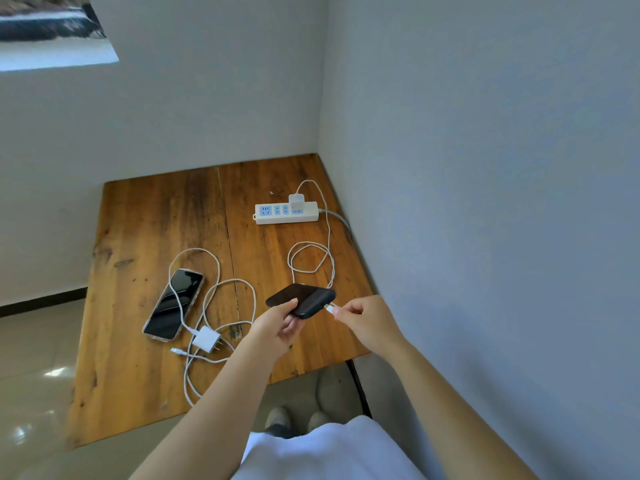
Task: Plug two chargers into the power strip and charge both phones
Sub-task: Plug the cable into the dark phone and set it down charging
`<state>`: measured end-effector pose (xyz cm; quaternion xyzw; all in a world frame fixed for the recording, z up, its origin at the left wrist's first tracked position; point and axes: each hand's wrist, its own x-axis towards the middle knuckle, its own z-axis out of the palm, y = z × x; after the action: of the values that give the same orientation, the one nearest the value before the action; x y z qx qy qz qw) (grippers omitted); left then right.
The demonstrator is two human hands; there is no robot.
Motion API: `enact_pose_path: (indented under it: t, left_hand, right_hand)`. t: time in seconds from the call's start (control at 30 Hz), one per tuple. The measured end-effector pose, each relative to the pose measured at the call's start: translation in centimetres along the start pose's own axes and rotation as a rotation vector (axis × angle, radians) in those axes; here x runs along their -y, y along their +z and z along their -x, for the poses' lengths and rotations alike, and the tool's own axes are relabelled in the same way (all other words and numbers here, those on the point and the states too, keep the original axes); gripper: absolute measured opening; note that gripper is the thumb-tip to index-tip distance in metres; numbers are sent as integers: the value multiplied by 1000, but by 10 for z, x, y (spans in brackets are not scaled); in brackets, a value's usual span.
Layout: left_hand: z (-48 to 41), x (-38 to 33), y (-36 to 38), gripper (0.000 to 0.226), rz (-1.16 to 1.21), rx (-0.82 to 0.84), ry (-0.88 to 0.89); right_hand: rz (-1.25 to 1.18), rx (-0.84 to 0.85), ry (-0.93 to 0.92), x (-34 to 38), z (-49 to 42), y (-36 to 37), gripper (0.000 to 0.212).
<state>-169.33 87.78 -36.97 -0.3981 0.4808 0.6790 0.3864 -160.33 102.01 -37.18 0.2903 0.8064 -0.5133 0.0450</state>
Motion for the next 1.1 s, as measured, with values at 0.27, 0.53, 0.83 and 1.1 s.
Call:
enact_pose_path:
  t: [0.27, 0.53, 0.83, 1.1]
  left_hand:
    - [-1, 0, -1, 23, 28, 0, 1]
    - [-4, -1, -1, 21, -4, 32, 37]
    - [-5, -7, 7, 33, -114, 34, 138]
    - [2, -24, 22, 32, -169, 75, 238]
  right_hand:
    - [-12, 2, -52, 6, -3, 4, 27]
    - [24, -21, -30, 5, -10, 5, 33]
    - [-5, -65, 10, 5, -8, 7, 34]
    - [-120, -130, -9, 22, -14, 0, 30]
